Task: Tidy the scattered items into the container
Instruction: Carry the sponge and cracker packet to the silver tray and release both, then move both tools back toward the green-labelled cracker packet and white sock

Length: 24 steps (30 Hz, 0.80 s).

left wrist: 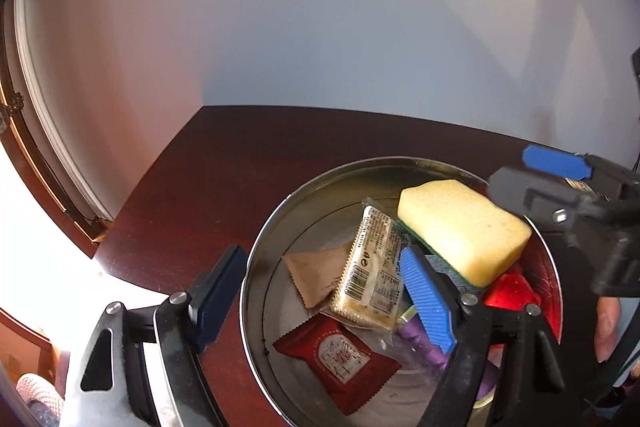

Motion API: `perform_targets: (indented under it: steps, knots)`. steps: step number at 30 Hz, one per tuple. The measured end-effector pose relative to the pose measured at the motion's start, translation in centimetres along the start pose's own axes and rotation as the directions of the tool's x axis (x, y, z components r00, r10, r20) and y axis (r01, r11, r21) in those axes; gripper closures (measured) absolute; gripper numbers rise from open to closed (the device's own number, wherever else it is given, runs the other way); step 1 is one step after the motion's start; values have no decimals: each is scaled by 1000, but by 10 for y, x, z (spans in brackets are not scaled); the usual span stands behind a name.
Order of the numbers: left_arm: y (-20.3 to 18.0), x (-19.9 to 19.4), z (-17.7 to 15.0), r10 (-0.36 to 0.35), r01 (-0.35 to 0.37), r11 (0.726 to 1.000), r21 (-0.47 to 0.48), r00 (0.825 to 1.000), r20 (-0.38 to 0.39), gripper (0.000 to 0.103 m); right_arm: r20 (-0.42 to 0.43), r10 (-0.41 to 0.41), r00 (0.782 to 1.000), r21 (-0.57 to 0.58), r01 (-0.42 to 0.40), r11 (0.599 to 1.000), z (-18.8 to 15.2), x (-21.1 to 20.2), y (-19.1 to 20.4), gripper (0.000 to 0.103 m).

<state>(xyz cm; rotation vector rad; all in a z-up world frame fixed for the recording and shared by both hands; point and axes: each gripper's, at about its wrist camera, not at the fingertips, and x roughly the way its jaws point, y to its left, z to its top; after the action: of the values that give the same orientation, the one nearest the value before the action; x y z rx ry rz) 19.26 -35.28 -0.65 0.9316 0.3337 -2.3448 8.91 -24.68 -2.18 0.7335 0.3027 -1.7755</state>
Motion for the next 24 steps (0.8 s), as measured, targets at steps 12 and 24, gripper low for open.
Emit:
perform_targets:
  steps: [12, 24]
  knots:
    - [-14, -25, -5, 59, -61, 997, 49, 997, 49, 22, 104, -40, 994, 76, 32, 997, -26, -70, -36, 5]
    - [-53, -36, -3, 117, -124, 988, 96, 991, 71, 21, 127, -79, 989, 170, 56, 984, -57, -112, -76, 2]
